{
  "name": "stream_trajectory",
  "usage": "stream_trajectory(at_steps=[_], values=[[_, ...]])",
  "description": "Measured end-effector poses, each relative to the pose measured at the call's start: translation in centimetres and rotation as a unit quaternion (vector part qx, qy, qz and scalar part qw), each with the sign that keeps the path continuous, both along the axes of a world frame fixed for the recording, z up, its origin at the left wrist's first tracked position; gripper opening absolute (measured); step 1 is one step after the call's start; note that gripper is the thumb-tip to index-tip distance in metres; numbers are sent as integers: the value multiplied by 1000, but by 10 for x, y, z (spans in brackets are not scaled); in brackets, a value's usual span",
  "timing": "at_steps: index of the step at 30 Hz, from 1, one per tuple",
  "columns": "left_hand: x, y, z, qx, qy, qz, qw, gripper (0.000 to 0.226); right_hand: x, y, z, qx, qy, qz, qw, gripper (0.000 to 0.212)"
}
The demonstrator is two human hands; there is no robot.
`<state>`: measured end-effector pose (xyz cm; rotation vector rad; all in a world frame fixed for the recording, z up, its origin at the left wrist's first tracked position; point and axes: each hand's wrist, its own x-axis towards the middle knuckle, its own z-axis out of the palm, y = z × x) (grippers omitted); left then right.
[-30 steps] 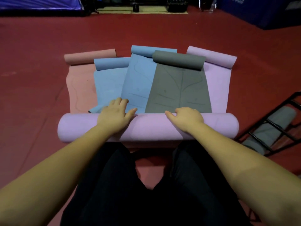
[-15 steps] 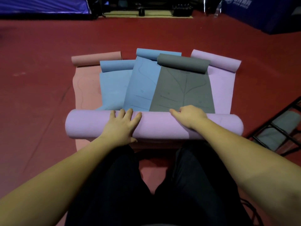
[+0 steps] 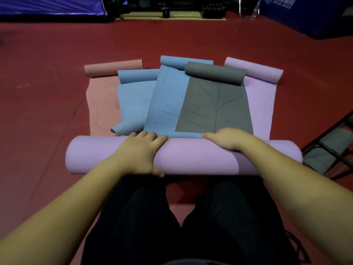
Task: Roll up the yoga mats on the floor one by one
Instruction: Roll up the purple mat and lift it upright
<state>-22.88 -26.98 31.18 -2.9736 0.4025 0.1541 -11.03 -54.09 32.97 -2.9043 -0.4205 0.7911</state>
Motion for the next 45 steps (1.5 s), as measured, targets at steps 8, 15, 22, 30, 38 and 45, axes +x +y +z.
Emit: stream_trajectory(at_steps=[8,15,22,30,38,45], values=[[31,-3,9,-140,81,123,979,82,-11,7,-17,95,-263,-12,960,41],[65,-6,21,-179,201,177,947,71,-40,3,-40,15,-314,15,949,79],[77,-9,12,-150,153,196,957,71,-23,8,-39,-1,-301,-2,954,87],[51,-1,-26,-130,-155,109,973,64,-10,13,-41,-3,-280,15,960,62],[13,-1,-58,33,-105,47,993,121,8,15,-35,2,-210,7,978,67],[25,-6,-34,60,-93,53,992,117,14,17,-15,14,-157,-4,988,71]])
